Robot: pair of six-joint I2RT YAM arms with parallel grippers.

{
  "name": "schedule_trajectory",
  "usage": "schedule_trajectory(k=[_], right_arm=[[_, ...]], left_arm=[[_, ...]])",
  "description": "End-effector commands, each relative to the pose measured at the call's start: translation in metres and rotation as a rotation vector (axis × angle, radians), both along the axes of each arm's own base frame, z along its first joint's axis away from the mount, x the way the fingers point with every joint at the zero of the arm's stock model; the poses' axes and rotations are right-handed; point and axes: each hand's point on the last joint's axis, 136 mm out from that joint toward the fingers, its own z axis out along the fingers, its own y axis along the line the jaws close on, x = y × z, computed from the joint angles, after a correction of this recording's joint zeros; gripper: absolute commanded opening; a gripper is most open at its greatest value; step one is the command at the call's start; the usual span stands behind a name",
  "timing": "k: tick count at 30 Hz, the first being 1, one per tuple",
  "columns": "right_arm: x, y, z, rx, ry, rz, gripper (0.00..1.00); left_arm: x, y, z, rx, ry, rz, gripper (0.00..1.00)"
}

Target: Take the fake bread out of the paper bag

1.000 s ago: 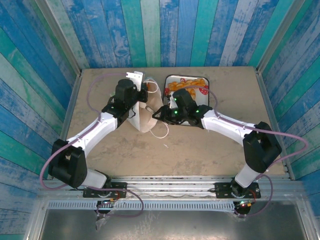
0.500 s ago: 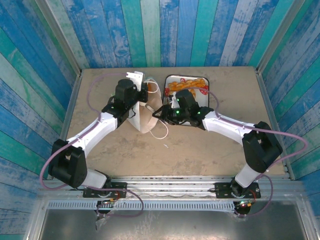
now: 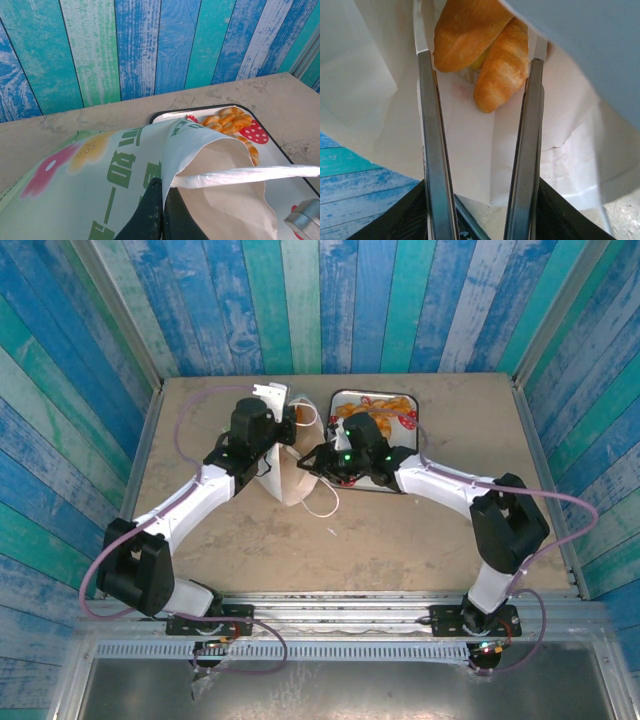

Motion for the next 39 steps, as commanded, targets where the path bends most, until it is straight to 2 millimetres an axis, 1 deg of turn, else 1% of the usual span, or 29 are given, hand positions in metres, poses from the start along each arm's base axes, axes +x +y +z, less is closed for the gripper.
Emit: schedule_trajectory(k=[1, 4, 8, 15, 21, 25, 31, 39], right_arm=[[0.01, 0.006, 0.009, 0.017, -0.022, -0.002, 0.49], [0.012, 0.005, 0.005, 0.005, -0.021, -0.011, 0.44], [0.012, 0.002, 0.005, -0.012, -0.034, -0.018, 0.31], [0.007, -0.008, 0.016, -0.037, -0.082, -0.019, 0.21], [-0.001, -0.026, 0.026, -0.088, -0.126, -0.038, 0.1], [-0.008, -0.037, 0.031, -0.111, -0.144, -0.05, 0.06], [-0.022, -0.049, 0.036, -0.132, -0.15, -0.038, 0.06], [-0.047, -0.055, 0.054, -0.153, -0.194, 0.035, 0.06]], left_arm=[[-0.009, -0.001, 0.045, -0.068, -0.116, -0.021, 0.0], [-0.01, 0.0, 0.043, -0.067, -0.114, -0.019, 0.0], [-0.01, 0.002, 0.041, -0.06, -0.11, -0.008, 0.0], [-0.008, 0.008, 0.04, -0.06, -0.11, 0.026, 0.0], [-0.007, 0.012, 0.041, -0.072, -0.112, 0.053, 0.0], [-0.006, 0.018, 0.04, -0.082, -0.114, 0.09, 0.0], [-0.004, 0.023, 0.04, -0.095, -0.111, 0.127, 0.0], [0.0, 0.025, 0.034, -0.103, -0.094, 0.151, 0.0]])
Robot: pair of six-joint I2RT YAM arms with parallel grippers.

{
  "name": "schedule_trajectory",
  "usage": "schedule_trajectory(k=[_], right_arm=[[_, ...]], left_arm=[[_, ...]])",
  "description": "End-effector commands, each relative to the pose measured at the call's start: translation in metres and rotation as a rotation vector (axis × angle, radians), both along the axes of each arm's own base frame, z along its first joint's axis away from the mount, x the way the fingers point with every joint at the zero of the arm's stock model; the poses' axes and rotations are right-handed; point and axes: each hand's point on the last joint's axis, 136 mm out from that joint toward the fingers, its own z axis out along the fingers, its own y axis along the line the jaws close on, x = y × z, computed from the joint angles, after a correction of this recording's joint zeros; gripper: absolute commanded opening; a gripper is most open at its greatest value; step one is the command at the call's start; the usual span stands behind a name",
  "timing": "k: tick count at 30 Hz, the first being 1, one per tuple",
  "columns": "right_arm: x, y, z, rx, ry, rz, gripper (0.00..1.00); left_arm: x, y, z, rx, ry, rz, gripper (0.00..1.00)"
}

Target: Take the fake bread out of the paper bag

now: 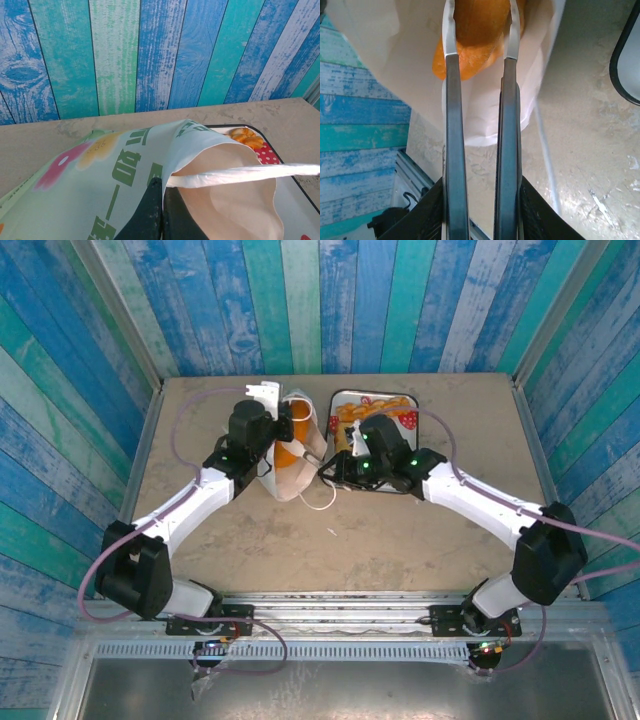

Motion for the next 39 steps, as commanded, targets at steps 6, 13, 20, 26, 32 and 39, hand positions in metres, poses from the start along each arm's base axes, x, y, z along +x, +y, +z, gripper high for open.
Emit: schedule_trajectory(k=[6, 13, 20, 26, 32, 39], right_arm=[[-0.03, -0.012, 0.029, -0.038, -0.084, 0.077, 0.06], [-0.055, -0.023, 0.035, -0.072, -0.096, 0.13, 0.07], [-0.075, -0.034, 0.047, -0.062, -0.119, 0.168, 0.07], [-0.088, -0.049, 0.058, -0.061, -0.133, 0.169, 0.07], [-0.104, -0.064, 0.066, -0.054, -0.15, 0.176, 0.07], [-0.111, -0.101, 0.073, -0.116, -0.178, 0.093, 0.07]], left_arm=[[0.001, 0.012, 0.018, -0.044, -0.043, 0.075, 0.0], [0.01, 0.018, 0.009, -0.02, -0.01, 0.129, 0.0], [0.017, 0.024, 0.002, 0.005, 0.008, 0.181, 0.0], [0.023, 0.03, -0.002, 0.03, 0.019, 0.223, 0.0], [0.026, 0.032, -0.001, 0.051, 0.024, 0.241, 0.0], [0.025, 0.034, -0.003, 0.058, 0.035, 0.246, 0.0]])
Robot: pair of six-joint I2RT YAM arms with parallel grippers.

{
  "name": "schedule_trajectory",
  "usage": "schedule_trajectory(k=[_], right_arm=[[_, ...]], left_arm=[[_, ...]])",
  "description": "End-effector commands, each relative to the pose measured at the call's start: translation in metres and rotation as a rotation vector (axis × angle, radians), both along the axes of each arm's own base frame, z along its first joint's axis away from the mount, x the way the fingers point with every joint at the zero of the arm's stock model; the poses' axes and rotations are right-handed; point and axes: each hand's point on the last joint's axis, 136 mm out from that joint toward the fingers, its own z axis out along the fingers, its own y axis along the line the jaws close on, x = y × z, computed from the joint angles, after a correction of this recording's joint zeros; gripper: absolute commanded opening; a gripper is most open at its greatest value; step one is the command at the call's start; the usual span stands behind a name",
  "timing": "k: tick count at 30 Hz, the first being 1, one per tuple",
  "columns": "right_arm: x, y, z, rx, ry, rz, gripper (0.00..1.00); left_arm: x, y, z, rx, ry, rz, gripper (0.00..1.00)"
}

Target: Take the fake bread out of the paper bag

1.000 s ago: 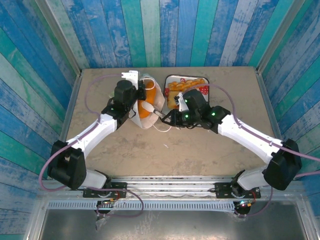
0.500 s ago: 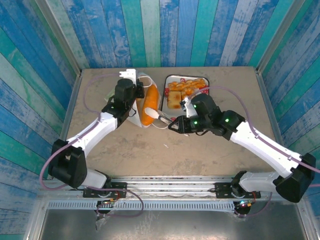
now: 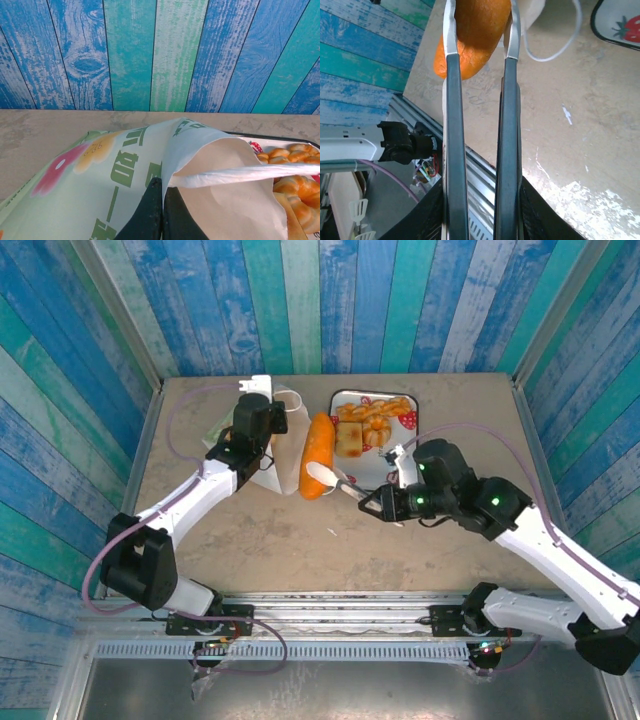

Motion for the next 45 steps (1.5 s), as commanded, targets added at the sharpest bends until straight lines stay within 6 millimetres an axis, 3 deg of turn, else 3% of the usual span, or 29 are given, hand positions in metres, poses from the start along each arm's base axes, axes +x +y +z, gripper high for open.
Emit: schedule_trajectory(k=[1, 6, 12, 18, 32, 45], right_arm=[[-0.001, -0.025, 0.009, -0.041, -0.051, -0.058, 0.07], [0.008, -0.077, -0.003, -0.243, -0.037, -0.221, 0.08], [0.016, -0.126, -0.021, -0.557, 0.001, -0.327, 0.08], [0.035, -0.154, -0.031, -0.824, 0.039, -0.395, 0.08], [0.1, -0.128, -0.052, -1.032, 0.082, -0.329, 0.09], [0.124, -0.12, -0.073, -1.145, 0.114, -0.288, 0.16]], left_arm=[[0.006, 0.001, 0.001, 0.011, -0.004, 0.022, 0.0], [0.0, 0.002, 0.005, 0.005, -0.015, 0.013, 0.0], [-0.007, 0.002, 0.014, -0.012, -0.035, -0.006, 0.0], [-0.012, -0.002, 0.016, -0.038, -0.044, -0.033, 0.0], [-0.013, -0.004, 0.014, -0.048, -0.039, -0.049, 0.0], [-0.013, -0.008, 0.008, -0.058, -0.03, -0.064, 0.0]])
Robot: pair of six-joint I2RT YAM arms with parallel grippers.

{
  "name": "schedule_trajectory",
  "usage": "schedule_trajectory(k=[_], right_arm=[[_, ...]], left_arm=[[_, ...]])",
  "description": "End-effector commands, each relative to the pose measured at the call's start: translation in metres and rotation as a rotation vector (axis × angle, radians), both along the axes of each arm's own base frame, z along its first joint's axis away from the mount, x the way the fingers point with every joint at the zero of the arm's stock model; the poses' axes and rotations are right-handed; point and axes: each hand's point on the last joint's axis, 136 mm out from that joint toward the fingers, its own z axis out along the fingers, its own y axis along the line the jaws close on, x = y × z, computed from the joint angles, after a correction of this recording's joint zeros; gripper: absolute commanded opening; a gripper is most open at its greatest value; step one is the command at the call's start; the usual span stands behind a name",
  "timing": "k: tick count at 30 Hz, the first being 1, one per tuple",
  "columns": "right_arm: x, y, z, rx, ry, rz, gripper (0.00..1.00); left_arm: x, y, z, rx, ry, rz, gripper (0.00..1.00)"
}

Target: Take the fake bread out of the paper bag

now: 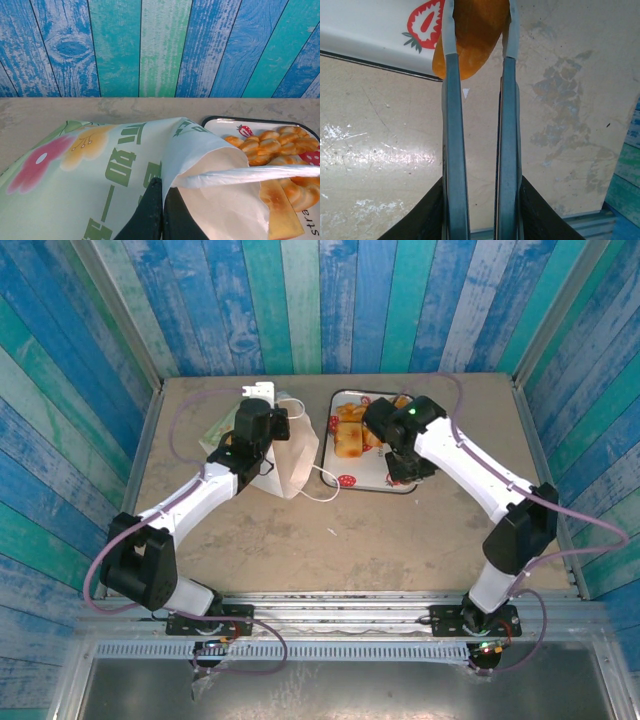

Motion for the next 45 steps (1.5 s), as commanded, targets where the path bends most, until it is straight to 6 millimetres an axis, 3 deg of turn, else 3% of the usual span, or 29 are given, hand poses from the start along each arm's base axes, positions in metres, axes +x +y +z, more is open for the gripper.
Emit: schedule_trajectory(k=[1, 6, 15, 20, 30, 45], right_arm=[[0.01, -0.004, 0.0, -0.054, -0.001, 0.01, 0.17], [0.014, -0.003, -0.01, -0.087, 0.03, 0.01, 0.19], [0.02, 0.006, -0.019, -0.076, 0.056, 0.027, 0.4], [0.025, 0.014, -0.019, -0.049, 0.053, 0.038, 0.46], [0.028, 0.025, -0.005, 0.008, 0.022, 0.056, 0.45], [0.03, 0.024, 0.014, 0.157, -0.07, 0.023, 0.44]], left_arm=[[-0.007, 0.0, 0.026, -0.049, -0.065, -0.008, 0.0], [-0.007, 0.0, 0.025, -0.051, -0.065, -0.012, 0.0], [-0.004, -0.001, 0.022, -0.043, -0.058, -0.01, 0.0], [-0.003, -0.002, 0.021, -0.037, -0.057, -0.013, 0.0], [-0.002, -0.003, 0.021, -0.034, -0.059, -0.014, 0.0], [-0.002, -0.004, 0.026, -0.042, -0.064, -0.024, 0.0]])
